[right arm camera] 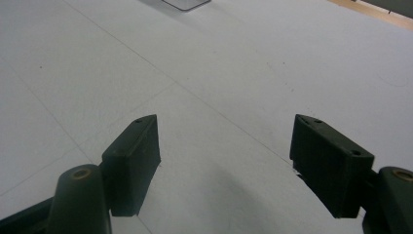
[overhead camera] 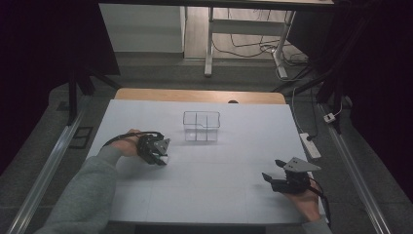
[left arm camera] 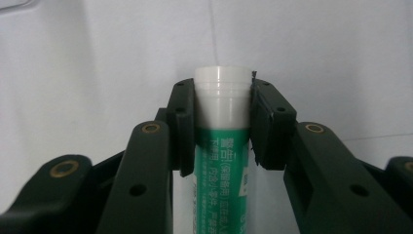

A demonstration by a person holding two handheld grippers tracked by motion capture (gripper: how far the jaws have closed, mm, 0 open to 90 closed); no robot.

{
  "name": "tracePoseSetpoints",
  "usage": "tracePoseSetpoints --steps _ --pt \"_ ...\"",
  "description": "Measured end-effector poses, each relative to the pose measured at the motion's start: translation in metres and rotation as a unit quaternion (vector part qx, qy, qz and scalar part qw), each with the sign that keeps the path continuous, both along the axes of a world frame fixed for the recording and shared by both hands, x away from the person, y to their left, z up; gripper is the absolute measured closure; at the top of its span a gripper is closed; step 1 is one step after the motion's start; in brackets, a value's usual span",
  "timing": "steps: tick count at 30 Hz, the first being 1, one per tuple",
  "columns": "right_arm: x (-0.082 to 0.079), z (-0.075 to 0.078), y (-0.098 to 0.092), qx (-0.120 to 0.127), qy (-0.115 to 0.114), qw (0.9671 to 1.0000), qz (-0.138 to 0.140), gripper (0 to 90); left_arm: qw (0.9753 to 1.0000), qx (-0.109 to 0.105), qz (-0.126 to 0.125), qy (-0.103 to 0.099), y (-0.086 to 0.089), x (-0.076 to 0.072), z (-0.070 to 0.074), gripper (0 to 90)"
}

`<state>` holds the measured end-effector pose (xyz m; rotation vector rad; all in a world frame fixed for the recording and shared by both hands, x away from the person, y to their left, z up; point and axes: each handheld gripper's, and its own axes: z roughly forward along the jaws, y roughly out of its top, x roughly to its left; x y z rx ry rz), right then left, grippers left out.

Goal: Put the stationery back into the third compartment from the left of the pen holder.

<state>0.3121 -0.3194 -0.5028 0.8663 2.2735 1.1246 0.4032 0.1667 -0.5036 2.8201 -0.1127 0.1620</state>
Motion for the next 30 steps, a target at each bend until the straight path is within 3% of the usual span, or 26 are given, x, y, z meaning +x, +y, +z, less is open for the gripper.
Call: tracePoseSetpoints --steps 6,11,17,24,27,30 --pt "-0.001 0.001 0.0 0.003 -0.001 1.0 -0.001 26.8 0.9981 -0.043 0.044 -0.004 0.014 -0.004 0.013 64.8" --pt "0.0 0.0 0.0 0.002 0.001 1.0 0.0 26.9 0.9934 -0.089 0.072 -0.008 0.022 -0.01 0.021 64.7" --pt "-0.001 0.001 0.0 0.001 0.0 1.0 -0.003 26.9 0.9882 -0.122 0.09 -0.019 0.029 -0.015 0.029 64.7" --pt "-0.001 0.0 0.0 0.002 0.0 1.0 -0.001 26.9 0.9798 -0.153 0.124 -0.031 0.034 -0.023 0.037 64.6" --pt "-0.001 0.0 0.0 0.003 0.0 1.0 -0.002 27.0 0.9743 -0.17 0.144 -0.035 0.036 -0.026 0.039 64.6" --pt "0.0 0.0 0.001 0.002 0.0 1.0 -0.001 27.0 0.9668 -0.182 0.175 -0.038 0.038 -0.028 0.04 64.5"
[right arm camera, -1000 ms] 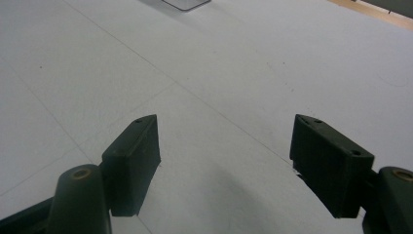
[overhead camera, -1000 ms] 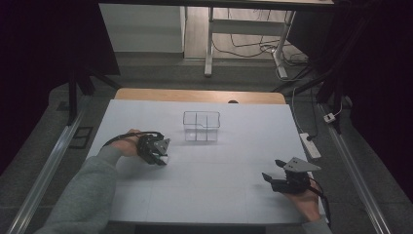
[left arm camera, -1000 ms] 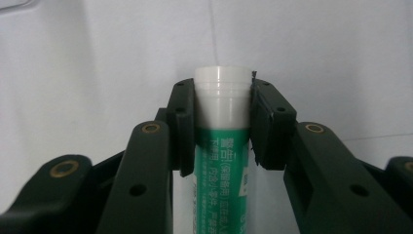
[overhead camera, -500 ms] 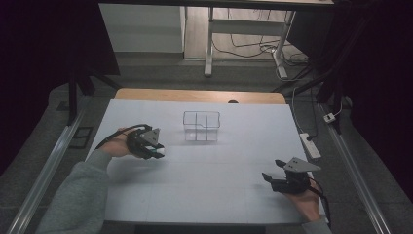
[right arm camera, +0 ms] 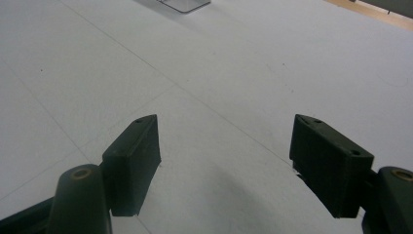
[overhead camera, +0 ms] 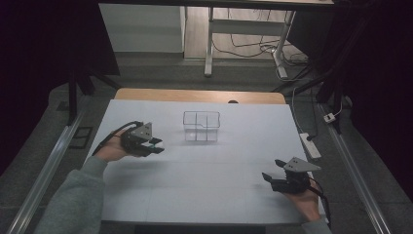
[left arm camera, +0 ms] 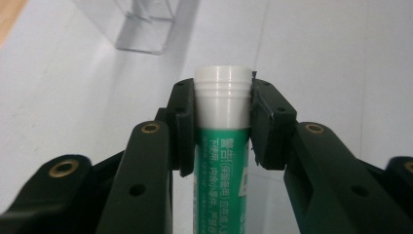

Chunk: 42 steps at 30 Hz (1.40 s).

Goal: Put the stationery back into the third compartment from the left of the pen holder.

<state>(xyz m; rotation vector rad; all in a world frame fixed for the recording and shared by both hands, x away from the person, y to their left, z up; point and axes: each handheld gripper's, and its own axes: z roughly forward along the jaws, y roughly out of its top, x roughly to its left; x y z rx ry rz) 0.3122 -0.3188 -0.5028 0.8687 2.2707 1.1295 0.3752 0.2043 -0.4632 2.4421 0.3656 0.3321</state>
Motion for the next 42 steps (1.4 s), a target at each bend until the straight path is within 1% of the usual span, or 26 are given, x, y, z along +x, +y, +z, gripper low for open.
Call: tracePoseSetpoints --steps 1,2,4,7,11,14,16,18,23,26,29,32,36,40,42 --pt "0.0 0.0 0.0 0.0 0.0 1.0 0.0 27.0 1.0 -0.005 0.006 0.001 0.0 -0.001 0.0 64.5" --pt "0.0 0.0 0.0 0.0 0.0 1.0 0.0 27.0 0.9999 -0.008 0.011 -0.001 0.0 -0.002 0.0 64.6" --pt "0.0 0.0 0.0 0.0 0.0 1.0 0.0 27.0 0.9997 -0.017 0.016 -0.001 -0.001 -0.005 0.001 64.5" --pt "0.0 0.0 0.0 -0.001 0.0 1.0 0.001 27.0 0.9994 -0.022 0.026 -0.01 -0.002 -0.008 0.002 64.5" --pt "0.001 0.0 0.0 -0.001 0.0 1.0 0.001 27.0 0.998 -0.04 0.047 -0.016 -0.002 -0.012 0.004 64.5" --pt "0.0 0.0 0.001 -0.002 0.0 1.0 0.0 27.1 0.996 -0.059 0.066 -0.014 -0.001 -0.013 0.007 64.5" --pt "0.0 0.0 0.001 -0.002 0.0 1.0 -0.001 27.1 0.9953 -0.065 0.069 -0.022 -0.002 -0.015 0.01 64.5" --pt "0.0 0.0 0.0 -0.002 -0.001 1.0 0.0 27.1 0.9935 -0.079 0.078 -0.024 -0.002 -0.016 0.012 64.5" --pt "0.001 0.0 0.001 -0.001 -0.001 1.0 0.0 27.1 0.9902 -0.097 0.092 -0.041 -0.001 -0.019 0.016 64.5" --pt "0.0 0.0 0.0 -0.003 -0.003 1.0 -0.001 27.2 0.9875 -0.109 0.101 -0.053 0.0 -0.02 0.018 64.5" --pt "0.001 0.0 0.0 -0.003 -0.002 1.0 -0.003 27.2 0.9844 -0.126 0.11 -0.055 0.001 -0.021 0.019 64.4" --pt "0.0 0.0 0.001 -0.003 -0.002 1.0 -0.003 27.3 0.9823 -0.136 0.118 -0.053 0.002 -0.021 0.02 64.4" --pt "0.0 0.001 0.001 -0.004 -0.002 1.0 -0.004 27.4 0.9812 -0.137 0.126 -0.054 0.002 -0.021 0.02 64.4" --pt "0.0 0.001 0.001 -0.004 -0.002 1.0 -0.004 27.4 0.9786 -0.149 0.132 -0.054 0.0 -0.02 0.021 64.4" --pt "0.001 0.001 0.001 -0.004 -0.002 1.0 -0.004 27.4 0.978 -0.151 0.132 -0.056 -0.002 -0.019 0.023 64.4"
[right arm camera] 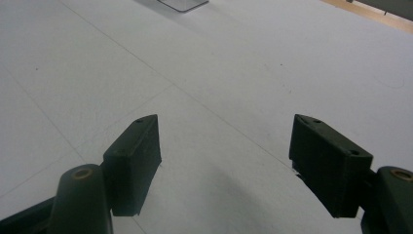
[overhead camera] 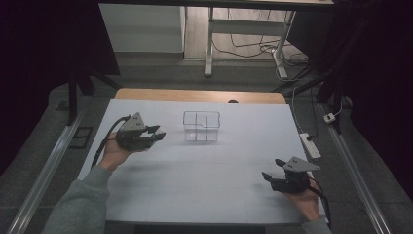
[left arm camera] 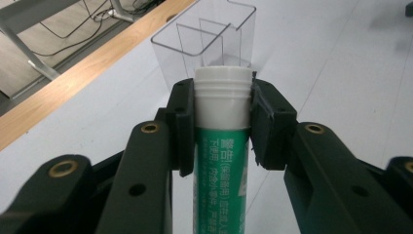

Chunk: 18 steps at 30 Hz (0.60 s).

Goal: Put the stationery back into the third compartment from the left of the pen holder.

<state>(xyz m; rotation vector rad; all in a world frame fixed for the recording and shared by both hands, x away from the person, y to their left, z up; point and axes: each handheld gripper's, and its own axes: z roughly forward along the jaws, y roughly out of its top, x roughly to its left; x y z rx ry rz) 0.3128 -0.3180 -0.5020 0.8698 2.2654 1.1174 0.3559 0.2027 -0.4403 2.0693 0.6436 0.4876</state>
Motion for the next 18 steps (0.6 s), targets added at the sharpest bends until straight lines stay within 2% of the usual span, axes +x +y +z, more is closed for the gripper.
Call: tracePoseSetpoints --steps 6,15,18 --pt "0.0 0.0 0.0 -0.001 0.0 1.0 0.0 27.4 0.9999 -0.012 -0.003 -0.006 -0.008 0.002 0.004 64.4" --pt "-0.001 0.0 0.0 -0.003 -0.003 1.0 0.001 27.4 0.9997 -0.021 -0.008 -0.012 -0.022 0.004 0.007 64.4" --pt "-0.001 0.0 0.0 -0.001 -0.003 1.0 0.001 27.5 0.9997 -0.018 -0.01 -0.016 -0.026 0.006 0.009 64.4"
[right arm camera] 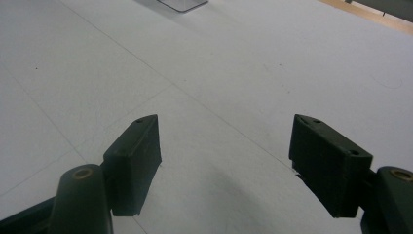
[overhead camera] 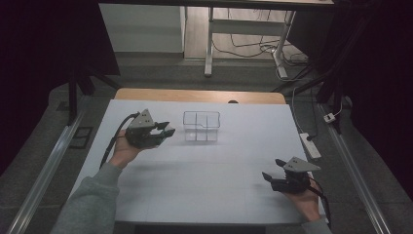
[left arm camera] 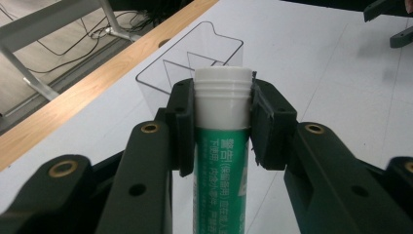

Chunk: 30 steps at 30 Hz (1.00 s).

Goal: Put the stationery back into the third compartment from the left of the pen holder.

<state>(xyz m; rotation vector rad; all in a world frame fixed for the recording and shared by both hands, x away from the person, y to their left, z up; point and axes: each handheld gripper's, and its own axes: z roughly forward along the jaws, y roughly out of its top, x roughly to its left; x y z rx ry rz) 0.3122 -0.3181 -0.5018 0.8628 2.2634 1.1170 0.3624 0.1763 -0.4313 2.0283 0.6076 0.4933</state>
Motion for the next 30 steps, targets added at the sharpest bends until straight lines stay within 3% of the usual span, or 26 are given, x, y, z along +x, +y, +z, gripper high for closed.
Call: tracePoseSetpoints --steps 15,30 --pt "0.0 0.0 0.0 -0.002 0.001 1.0 -0.001 27.6 0.9996 -0.029 -0.003 -0.002 -0.016 0.012 0.002 64.4" --pt "-0.001 0.0 0.0 -0.002 -0.002 1.0 0.0 27.6 0.9995 -0.031 -0.007 0.0 -0.037 0.027 0.005 64.4"
